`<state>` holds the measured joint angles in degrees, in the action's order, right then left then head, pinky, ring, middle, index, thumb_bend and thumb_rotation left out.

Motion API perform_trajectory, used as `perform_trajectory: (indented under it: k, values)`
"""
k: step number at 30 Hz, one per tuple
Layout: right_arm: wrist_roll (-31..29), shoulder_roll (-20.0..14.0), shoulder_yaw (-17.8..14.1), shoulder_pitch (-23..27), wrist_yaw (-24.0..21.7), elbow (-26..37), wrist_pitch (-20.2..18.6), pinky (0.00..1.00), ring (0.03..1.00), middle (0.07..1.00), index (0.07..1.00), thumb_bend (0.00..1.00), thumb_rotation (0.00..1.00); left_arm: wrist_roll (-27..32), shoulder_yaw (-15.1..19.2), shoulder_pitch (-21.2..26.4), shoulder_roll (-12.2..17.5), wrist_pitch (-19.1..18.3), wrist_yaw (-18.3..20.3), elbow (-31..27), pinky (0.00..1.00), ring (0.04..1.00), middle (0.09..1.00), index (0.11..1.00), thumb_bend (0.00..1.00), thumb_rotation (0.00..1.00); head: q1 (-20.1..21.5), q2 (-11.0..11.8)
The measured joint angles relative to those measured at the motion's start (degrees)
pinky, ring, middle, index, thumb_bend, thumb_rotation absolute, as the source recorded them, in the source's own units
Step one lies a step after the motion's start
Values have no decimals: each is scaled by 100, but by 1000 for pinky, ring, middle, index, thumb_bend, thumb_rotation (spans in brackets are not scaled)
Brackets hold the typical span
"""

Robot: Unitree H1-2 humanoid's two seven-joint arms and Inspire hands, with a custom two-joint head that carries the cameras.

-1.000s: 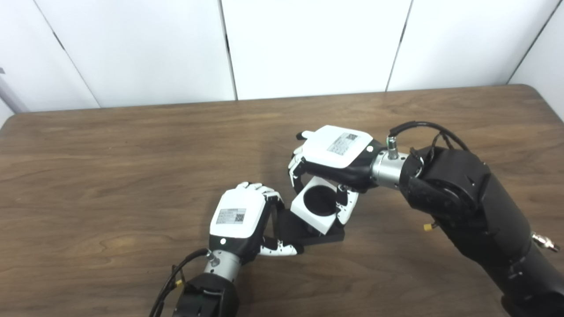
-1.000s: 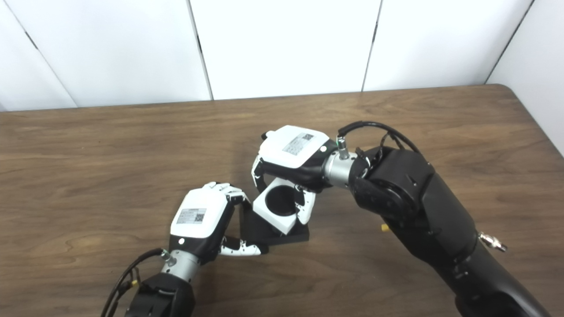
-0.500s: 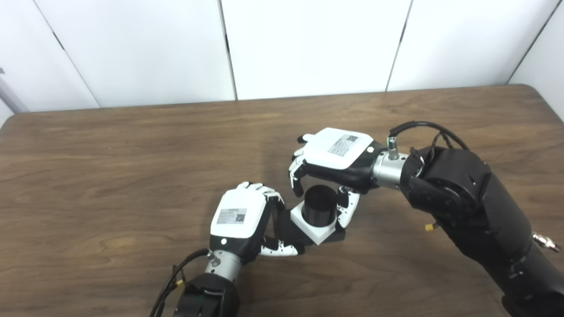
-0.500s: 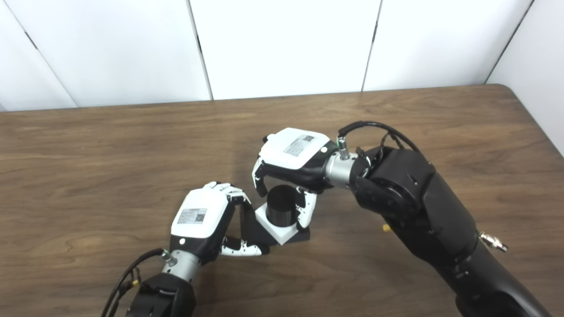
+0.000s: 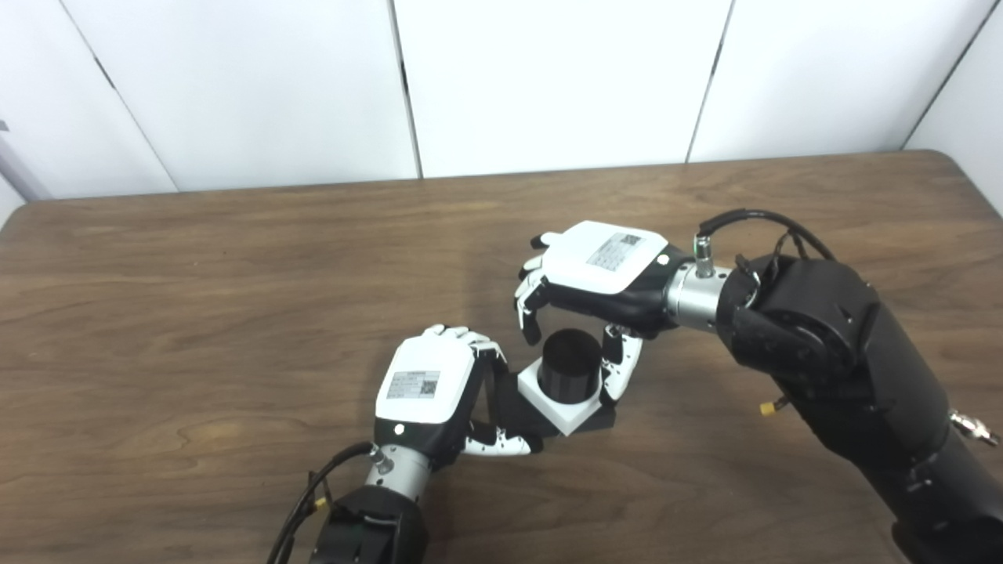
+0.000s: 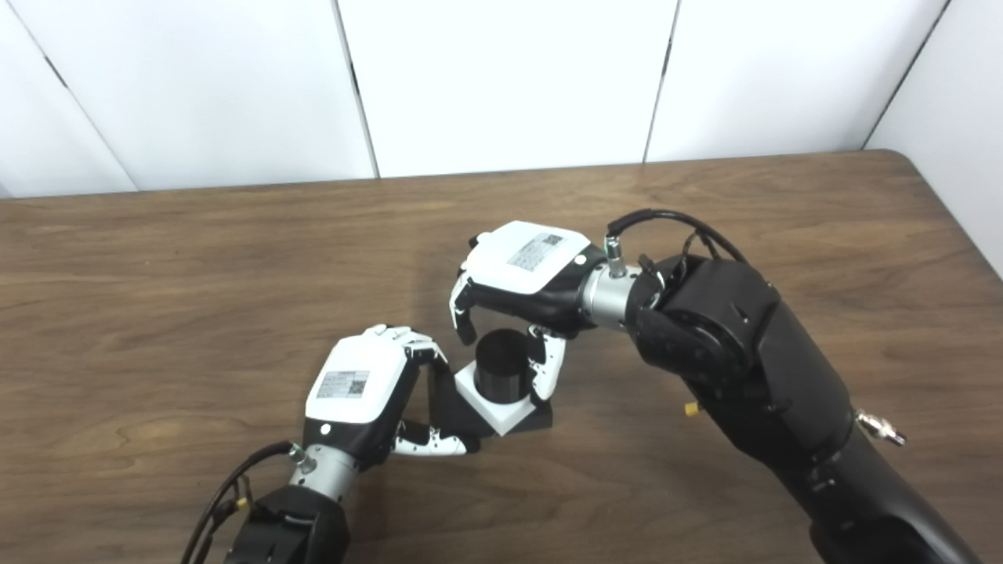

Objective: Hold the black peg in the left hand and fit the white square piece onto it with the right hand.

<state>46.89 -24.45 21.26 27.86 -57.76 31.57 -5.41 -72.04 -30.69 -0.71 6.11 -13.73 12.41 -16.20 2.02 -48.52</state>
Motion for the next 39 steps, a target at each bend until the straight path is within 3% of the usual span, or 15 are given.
perform_trajectory:
  k: [7,8,10,19,23,32,39]
  values:
    - [-35,0,-22,66,0,0,-95,1000,893,801,612,977,185,-1,0,10,25,6,11,-1,864,820,754,497,517,71,18,26]
    - [-34,0,-22,69,0,0,-106,1000,894,801,615,976,188,0,5,24,27,6,62,-5,876,830,764,601,640,136,9,44]
    - [-33,1,-20,81,-1,-4,-111,1000,893,800,621,978,191,29,28,78,28,1,228,-27,893,843,779,702,755,207,9,44]
    - [-25,62,-4,159,-1,-178,-111,1000,889,797,623,983,186,538,267,90,43,-36,660,-97,933,856,805,785,923,312,105,114]
    - [-35,81,-5,161,0,-180,-110,1000,887,796,627,999,194,737,384,189,105,-142,1168,-300,948,876,830,808,995,349,88,132]
    - [-13,87,-17,208,-1,-196,-123,1000,897,798,622,984,182,942,587,380,299,-399,2608,-937,973,920,891,867,1000,336,35,167]
    - [-19,114,-21,210,0,-241,-121,1000,897,799,626,990,204,1044,851,402,373,-419,3121,-1241,964,921,893,863,1000,321,0,202]
